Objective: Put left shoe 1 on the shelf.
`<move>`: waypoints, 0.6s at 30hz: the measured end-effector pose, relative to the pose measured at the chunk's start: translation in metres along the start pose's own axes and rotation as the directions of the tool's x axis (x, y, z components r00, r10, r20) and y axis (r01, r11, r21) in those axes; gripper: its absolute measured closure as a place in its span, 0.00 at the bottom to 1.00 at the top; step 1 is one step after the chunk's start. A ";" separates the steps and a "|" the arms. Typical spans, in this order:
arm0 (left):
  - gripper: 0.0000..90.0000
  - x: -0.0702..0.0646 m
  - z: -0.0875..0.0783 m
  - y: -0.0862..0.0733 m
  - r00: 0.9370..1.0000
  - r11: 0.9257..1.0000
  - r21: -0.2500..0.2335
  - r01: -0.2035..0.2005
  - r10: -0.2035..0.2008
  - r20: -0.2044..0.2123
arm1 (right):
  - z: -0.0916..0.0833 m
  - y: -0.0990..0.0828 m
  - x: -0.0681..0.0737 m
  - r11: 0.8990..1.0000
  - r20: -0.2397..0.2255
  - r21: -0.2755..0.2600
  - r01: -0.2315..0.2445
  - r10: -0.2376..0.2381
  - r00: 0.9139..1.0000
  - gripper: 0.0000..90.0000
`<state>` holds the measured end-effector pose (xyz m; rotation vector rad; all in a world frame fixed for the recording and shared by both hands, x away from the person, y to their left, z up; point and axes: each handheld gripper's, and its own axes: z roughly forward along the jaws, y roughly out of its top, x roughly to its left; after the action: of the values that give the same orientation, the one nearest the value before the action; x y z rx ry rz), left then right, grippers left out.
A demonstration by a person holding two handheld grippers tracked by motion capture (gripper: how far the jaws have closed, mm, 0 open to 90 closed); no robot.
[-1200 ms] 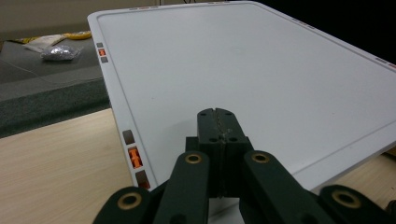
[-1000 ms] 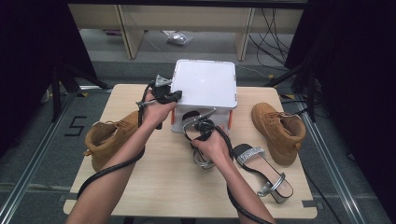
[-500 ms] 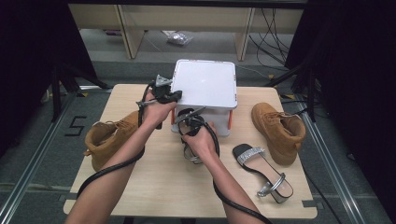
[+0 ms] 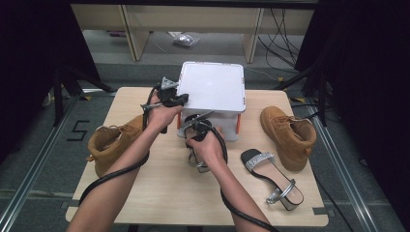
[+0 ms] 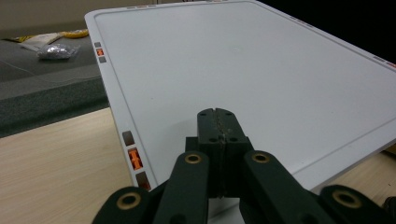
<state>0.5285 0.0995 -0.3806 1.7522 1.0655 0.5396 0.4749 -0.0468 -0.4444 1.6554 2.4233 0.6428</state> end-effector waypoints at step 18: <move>0.99 -0.001 0.000 0.001 1.000 1.000 0.006 -0.003 0.003 -0.005 | -0.075 -0.068 -0.038 0.997 -0.061 0.018 0.076 -0.075 0.995 0.96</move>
<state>0.5289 0.0982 -0.3795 1.7588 1.0693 0.5428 0.4060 -0.1219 -0.4102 1.5655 2.5289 0.6682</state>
